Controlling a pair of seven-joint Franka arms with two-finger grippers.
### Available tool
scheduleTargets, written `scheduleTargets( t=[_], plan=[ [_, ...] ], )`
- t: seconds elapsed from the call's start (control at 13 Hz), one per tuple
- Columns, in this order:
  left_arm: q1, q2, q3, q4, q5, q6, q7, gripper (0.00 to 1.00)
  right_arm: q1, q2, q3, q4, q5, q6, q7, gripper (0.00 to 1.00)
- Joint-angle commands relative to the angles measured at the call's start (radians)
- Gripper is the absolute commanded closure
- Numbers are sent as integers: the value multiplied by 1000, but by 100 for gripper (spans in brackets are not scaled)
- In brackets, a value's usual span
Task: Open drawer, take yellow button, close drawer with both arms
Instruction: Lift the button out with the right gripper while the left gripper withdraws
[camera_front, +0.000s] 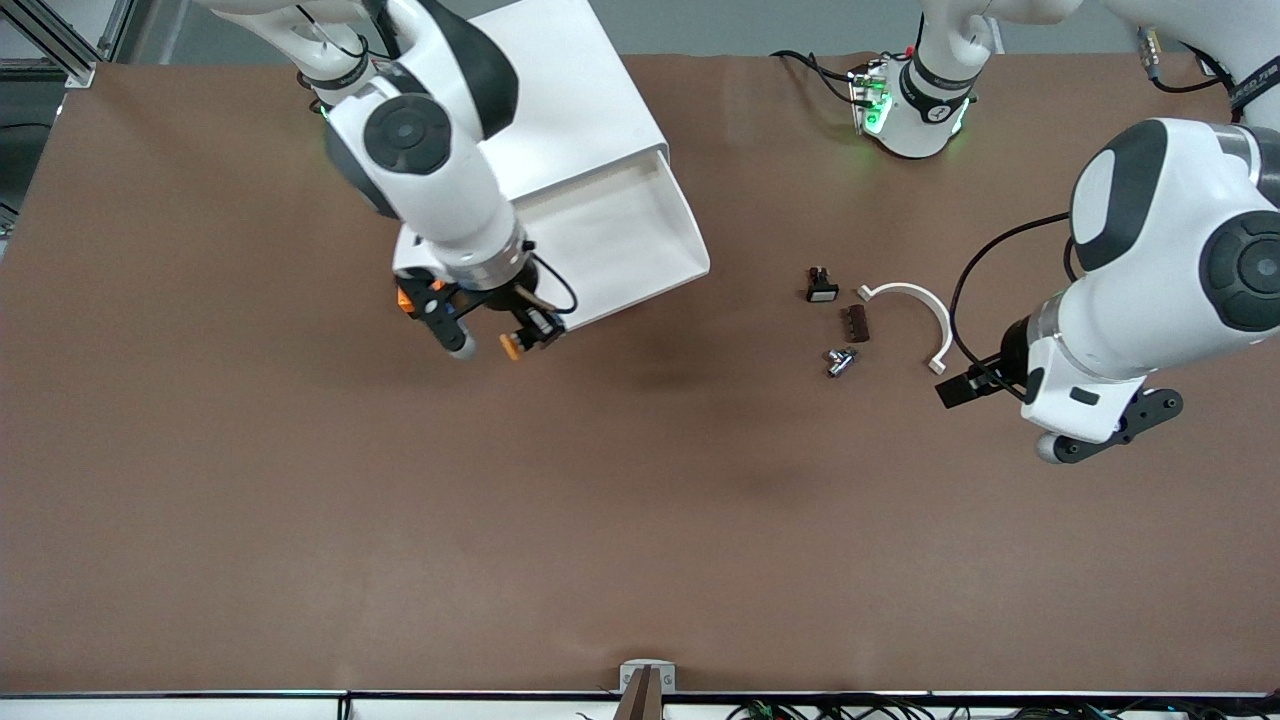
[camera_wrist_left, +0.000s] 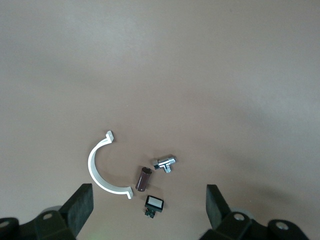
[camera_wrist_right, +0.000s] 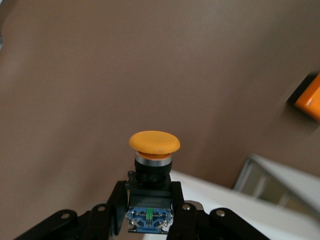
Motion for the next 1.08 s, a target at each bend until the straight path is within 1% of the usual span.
scheduleTargets(
  t=[0.0, 0.08, 0.31, 0.38, 0.46, 0.54, 0.62, 0.69, 0.77, 0.85, 0.92, 1.0],
  plan=[
    [-32, 13, -1, -7, 19, 31, 23, 1, -10, -9, -89, 12, 0, -55, -303, 94],
    [-38, 15, -5, -17, 21, 57, 23, 1, -11, -9, -132, 12, 12, -52, -411, 95],
    [-49, 1, -10, -52, 21, 82, 25, 1, 6, -6, -350, 12, 162, -35, -797, 96],
    [-46, -2, -16, -70, 21, 112, 28, 1, 13, -3, -419, 10, 196, -31, -920, 96],
    [-49, -2, -17, -90, 21, 147, 29, 1, 18, 3, -474, 8, 201, -14, -1008, 96],
    [-57, -2, -19, -110, 19, 181, 29, 1, 20, 8, -517, -1, 201, 17, -1095, 96],
    [-65, -2, -42, -145, 17, 218, 28, 1, 18, 28, -552, -4, 201, 47, -1161, 96],
    [-65, -16, -68, -209, 19, 290, 28, 1, 20, 51, -597, -2, 201, 76, -1235, 96],
    [-66, -39, -80, -284, 21, 372, 28, 1, 16, 69, -620, -4, 203, 103, -1284, 96],
    [-66, -53, -102, -340, 19, 437, 20, 1, 13, 94, -646, -4, 204, 123, -1329, 96],
    [-66, -51, -135, -355, 7, 468, -4, 1, 9, 121, -668, -4, 236, 138, -1375, 96],
    [-71, -35, -167, -347, 1, 491, -77, 1, 7, 146, -691, -4, 303, 141, -1434, 96]
  ],
)
